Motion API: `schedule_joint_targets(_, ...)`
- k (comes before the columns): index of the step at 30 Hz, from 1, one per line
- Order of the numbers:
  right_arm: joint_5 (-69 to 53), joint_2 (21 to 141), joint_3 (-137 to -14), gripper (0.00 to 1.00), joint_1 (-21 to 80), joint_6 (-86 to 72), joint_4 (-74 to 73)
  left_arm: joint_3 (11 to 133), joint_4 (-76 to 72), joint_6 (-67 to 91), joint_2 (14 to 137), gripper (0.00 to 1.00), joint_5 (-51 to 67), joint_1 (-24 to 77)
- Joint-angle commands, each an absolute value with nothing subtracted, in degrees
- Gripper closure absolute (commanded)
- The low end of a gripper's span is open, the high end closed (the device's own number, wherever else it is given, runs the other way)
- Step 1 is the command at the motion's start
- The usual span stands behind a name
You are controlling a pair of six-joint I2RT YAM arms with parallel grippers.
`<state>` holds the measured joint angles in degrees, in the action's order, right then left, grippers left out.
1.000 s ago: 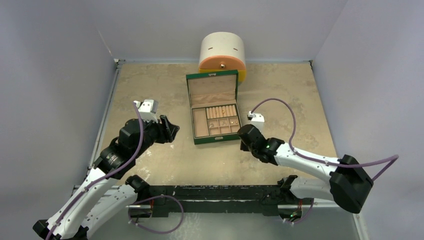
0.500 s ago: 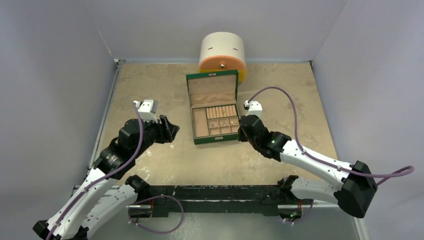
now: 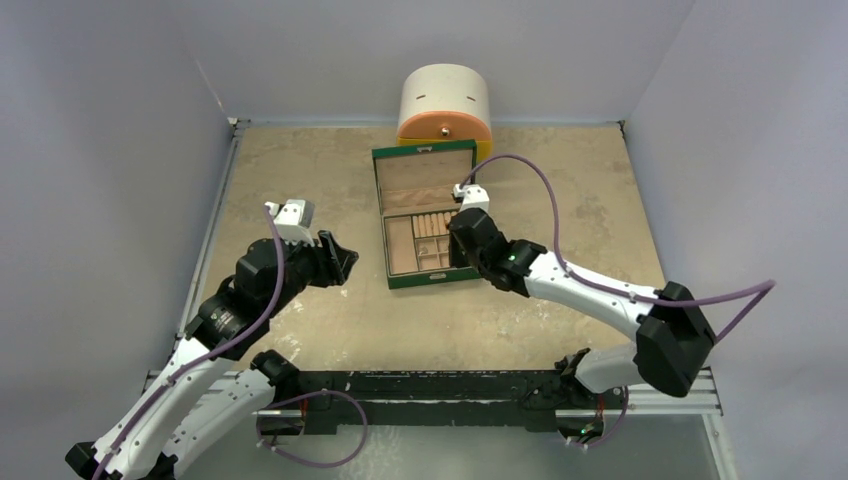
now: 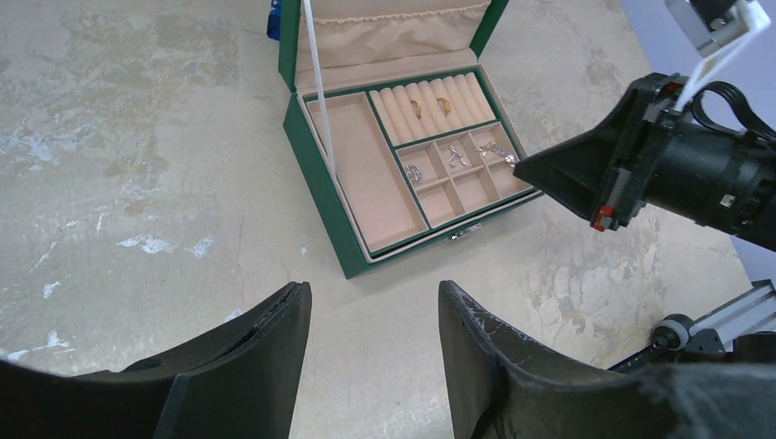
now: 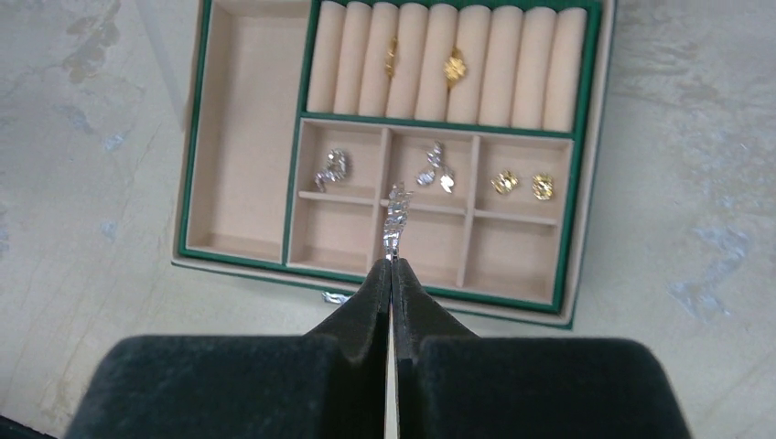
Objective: Organize the mixed jewelry
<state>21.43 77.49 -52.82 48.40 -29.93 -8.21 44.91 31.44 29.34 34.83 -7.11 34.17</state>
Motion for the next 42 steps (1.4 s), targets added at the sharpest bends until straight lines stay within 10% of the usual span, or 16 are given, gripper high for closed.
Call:
schedule_joint_targets(1,19.24,81.49,-57.87,1.0,48.29,-28.63,-3.96,46.31,29.97,28.74,34.19,0.47,-7.28,33.84)
schedule_joint_targets(31,18.41,97.29,-65.83,1.0,48.25,-29.67,-5.07,46.31,30.11,28.74,34.27,0.47,-7.77,33.84)
schedule_joint_targets(42,21.26,95.47,-64.97,0.84,48.25,-31.42,-6.37,46.32,30.15,28.83,34.54,0.47,-7.91,33.84)
